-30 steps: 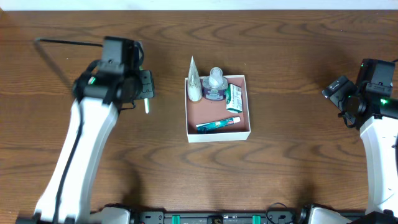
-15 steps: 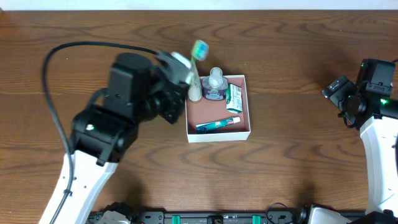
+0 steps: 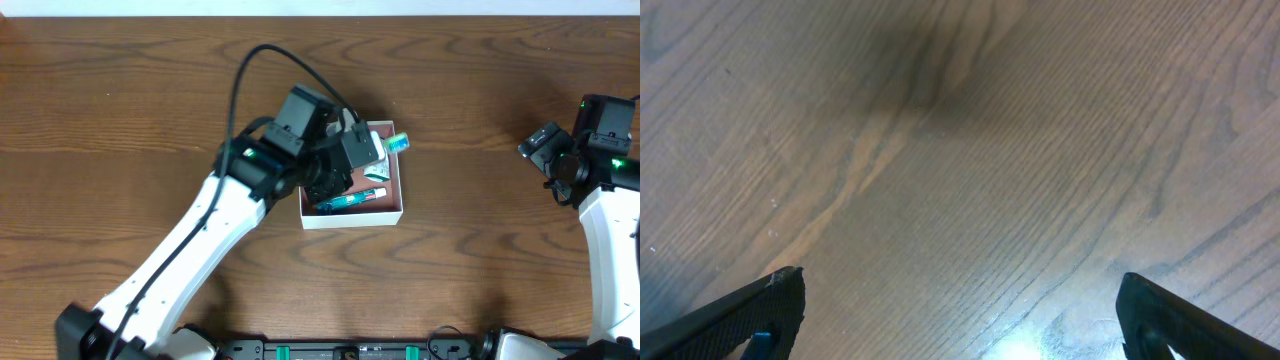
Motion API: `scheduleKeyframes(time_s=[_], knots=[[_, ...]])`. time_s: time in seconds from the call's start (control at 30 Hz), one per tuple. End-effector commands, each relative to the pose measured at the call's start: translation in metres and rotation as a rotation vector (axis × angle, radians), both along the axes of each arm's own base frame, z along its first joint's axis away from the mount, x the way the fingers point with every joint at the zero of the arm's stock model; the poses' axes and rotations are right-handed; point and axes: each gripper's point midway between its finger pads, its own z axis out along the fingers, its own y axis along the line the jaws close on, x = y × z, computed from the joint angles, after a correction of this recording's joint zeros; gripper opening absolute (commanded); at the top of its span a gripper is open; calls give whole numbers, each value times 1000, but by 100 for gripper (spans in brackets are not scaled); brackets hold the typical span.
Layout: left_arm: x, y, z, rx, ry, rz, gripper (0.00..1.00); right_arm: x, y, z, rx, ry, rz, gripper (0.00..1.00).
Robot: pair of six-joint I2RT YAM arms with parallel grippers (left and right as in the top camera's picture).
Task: Pack container
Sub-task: 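Carry the toothbrush into the box and release it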
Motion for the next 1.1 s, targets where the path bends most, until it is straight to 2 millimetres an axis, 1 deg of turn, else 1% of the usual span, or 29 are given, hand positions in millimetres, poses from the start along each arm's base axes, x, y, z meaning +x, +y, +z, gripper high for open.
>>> scheduleKeyframes(time_s=[0.0, 0.13, 0.23, 0.3, 0.33, 0.43, 0.5, 0.63, 0.73, 0.83, 0.93, 1.0, 1.07], knots=[[2, 1, -23, 69, 3, -66, 6, 1, -4, 3, -16, -1, 1, 99], [5, 4, -44, 123, 42, -55, 6, 1, -4, 3, -16, -1, 1, 99], [5, 4, -52, 135, 62, -56, 6, 1, -4, 3, -16, -1, 0, 99], [5, 4, -54, 139, 69, -56, 17, 1, -4, 3, -16, -1, 0, 99], [5, 4, -55, 141, 71, -56, 32, 1, -4, 3, -16, -1, 0, 99], [4, 5, -54, 141, 73, -56, 58, 1, -4, 3, -16, -1, 0, 99], [2, 5, -55, 146, 80, -58, 63, 1, -4, 3, -16, -1, 1, 99], [-2, 7, -54, 152, 89, -60, 68, 1, -4, 3, -16, -1, 1, 99], [-4, 7, -46, 138, 77, -54, 73, 1, -4, 3, -16, -1, 0, 99], [-12, 0, -29, 103, 45, -79, 77, 1, -4, 3, -16, -1, 1, 99], [-23, -4, -6, 75, -15, -99, 98, 1, -4, 3, -16, -1, 0, 99], [-29, -2, 15, 59, -80, -89, 98, 1, -4, 3, -16, -1, 1, 99], [-33, 5, 39, 49, -156, -44, 98, 1, -4, 3, -16, -1, 0, 99]])
